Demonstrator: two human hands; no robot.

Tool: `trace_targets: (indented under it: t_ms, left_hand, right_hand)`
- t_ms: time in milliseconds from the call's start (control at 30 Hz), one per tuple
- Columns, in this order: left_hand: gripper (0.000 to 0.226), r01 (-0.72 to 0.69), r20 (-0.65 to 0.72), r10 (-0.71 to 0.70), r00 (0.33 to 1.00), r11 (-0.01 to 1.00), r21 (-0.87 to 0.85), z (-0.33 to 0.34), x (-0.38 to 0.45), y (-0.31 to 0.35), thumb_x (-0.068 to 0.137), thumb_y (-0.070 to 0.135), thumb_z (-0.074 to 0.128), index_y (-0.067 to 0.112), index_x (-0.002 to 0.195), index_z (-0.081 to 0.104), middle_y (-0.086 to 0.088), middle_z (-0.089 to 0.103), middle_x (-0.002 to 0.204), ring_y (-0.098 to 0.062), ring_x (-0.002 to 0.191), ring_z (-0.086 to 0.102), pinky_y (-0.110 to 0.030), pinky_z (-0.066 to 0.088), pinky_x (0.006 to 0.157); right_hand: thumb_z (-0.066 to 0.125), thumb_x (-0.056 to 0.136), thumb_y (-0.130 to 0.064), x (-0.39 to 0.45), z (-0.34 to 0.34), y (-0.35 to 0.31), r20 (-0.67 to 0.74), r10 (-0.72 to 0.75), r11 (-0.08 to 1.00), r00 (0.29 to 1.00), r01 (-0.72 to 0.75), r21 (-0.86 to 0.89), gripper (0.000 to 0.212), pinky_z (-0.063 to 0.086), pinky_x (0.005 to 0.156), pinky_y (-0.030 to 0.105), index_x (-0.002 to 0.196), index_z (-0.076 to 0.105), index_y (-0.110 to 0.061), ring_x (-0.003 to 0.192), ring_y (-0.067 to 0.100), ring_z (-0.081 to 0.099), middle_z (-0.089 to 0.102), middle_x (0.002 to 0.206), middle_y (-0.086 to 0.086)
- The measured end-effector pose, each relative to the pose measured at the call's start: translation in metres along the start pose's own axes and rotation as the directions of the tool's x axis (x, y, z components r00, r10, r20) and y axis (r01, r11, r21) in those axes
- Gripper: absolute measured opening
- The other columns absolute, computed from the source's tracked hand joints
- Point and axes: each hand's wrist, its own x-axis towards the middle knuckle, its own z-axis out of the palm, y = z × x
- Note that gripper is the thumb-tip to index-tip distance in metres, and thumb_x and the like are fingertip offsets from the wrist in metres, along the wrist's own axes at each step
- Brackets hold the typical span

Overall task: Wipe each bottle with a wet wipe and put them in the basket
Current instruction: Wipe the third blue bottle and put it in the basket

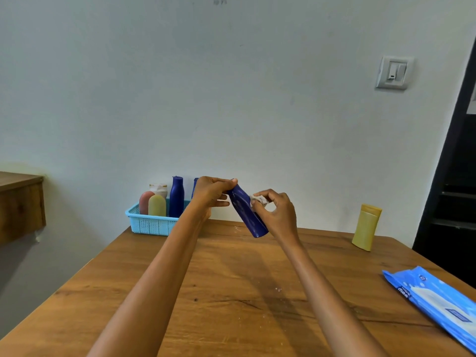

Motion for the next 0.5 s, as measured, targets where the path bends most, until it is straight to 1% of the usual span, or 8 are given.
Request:
trace_targets:
  t_ms: [67, 100, 133, 200, 300, 400, 500]
  left_hand:
    - [0.026, -0.01, -0.057, 0.011, 0.998, 1.0, 0.027, 0.0, 0.004, -0.001, 0.084, 0.02, 0.068, 0.0, 0.101, 0.063, -0.01, 0.064, 0.088, -0.023, 0.088, 0.063, -0.028, 0.057, 0.067]
    - [0.028, -0.01, -0.081, 0.014, 0.997, 0.999, 0.048, 0.001, 0.005, -0.002, 0.084, 0.021, 0.069, 0.0, 0.102, 0.063, -0.011, 0.064, 0.09, -0.024, 0.088, 0.063, -0.029, 0.056, 0.069]
    - [0.028, -0.009, -0.096, 0.015, 0.995, 0.998, 0.064, 0.003, 0.006, -0.004, 0.084, 0.022, 0.069, 0.001, 0.101, 0.063, -0.011, 0.064, 0.09, -0.023, 0.088, 0.063, -0.028, 0.056, 0.069]
    - [0.024, -0.004, -0.109, 0.012, 0.994, 0.997, 0.074, 0.008, 0.005, -0.007, 0.084, 0.024, 0.068, 0.004, 0.095, 0.062, -0.008, 0.065, 0.086, -0.02, 0.082, 0.064, -0.025, 0.055, 0.067]
    - [0.019, -0.01, -0.076, 0.014, 0.997, 0.998, 0.059, 0.013, 0.004, -0.008, 0.084, 0.025, 0.068, 0.007, 0.087, 0.063, -0.006, 0.067, 0.079, -0.017, 0.075, 0.066, -0.024, 0.056, 0.068]
    - [0.023, -0.016, -0.034, 0.018, 0.999, 0.999, 0.052, 0.017, 0.003, -0.008, 0.085, 0.022, 0.068, 0.001, 0.095, 0.066, -0.009, 0.068, 0.081, -0.02, 0.078, 0.068, -0.029, 0.058, 0.072]
    - [0.026, -0.039, -0.063, 0.041, 0.997, 0.999, 0.027, 0.016, 0.003, -0.01, 0.083, 0.024, 0.07, 0.001, 0.096, 0.067, -0.012, 0.07, 0.085, -0.021, 0.08, 0.069, -0.032, 0.058, 0.076]
  right_hand:
    - [0.066, 0.085, -0.027, -0.002, 0.001, 0.008, 0.028, 0.067, 0.997, 0.997, -0.068, 0.045, 0.016, 0.051, 0.071, 0.023, 0.101, 0.062, -0.024, 0.096, 0.014, 0.056, 0.061, 0.098, -0.01]
    - [0.065, 0.086, -0.026, -0.003, 0.002, 0.009, 0.032, 0.084, 0.995, 0.996, -0.086, 0.056, 0.016, 0.052, 0.072, 0.025, 0.101, 0.062, -0.024, 0.097, 0.015, 0.057, 0.06, 0.097, -0.01]
    - [0.064, 0.087, -0.026, -0.002, 0.003, 0.008, 0.028, 0.088, 0.994, 0.996, -0.09, 0.062, 0.016, 0.052, 0.073, 0.024, 0.103, 0.062, -0.023, 0.096, 0.015, 0.058, 0.06, 0.097, -0.011]
    - [0.063, 0.088, -0.026, 0.0, 0.005, -0.001, -0.005, 0.061, 0.995, 0.998, -0.06, 0.075, 0.02, 0.047, 0.072, 0.017, 0.107, 0.063, -0.021, 0.095, 0.01, 0.057, 0.06, 0.098, -0.01]
    - [0.063, 0.088, -0.03, 0.005, 0.008, -0.017, -0.074, -0.006, 0.996, 0.997, 0.013, 0.09, 0.026, 0.041, 0.072, 0.01, 0.112, 0.064, -0.022, 0.096, 0.004, 0.053, 0.063, 0.102, -0.009]
    - [0.063, 0.088, -0.028, 0.005, 0.011, -0.023, -0.129, -0.067, 0.994, 0.989, 0.077, 0.075, 0.026, 0.04, 0.074, 0.007, 0.114, 0.065, -0.024, 0.097, 0.001, 0.052, 0.063, 0.102, -0.015]
    - [0.063, 0.088, -0.028, 0.001, 0.015, -0.018, -0.119, -0.039, 0.998, 0.992, 0.044, 0.042, 0.029, 0.039, 0.071, 0.008, 0.117, 0.064, -0.023, 0.095, 0.0, 0.05, 0.06, 0.102, -0.016]
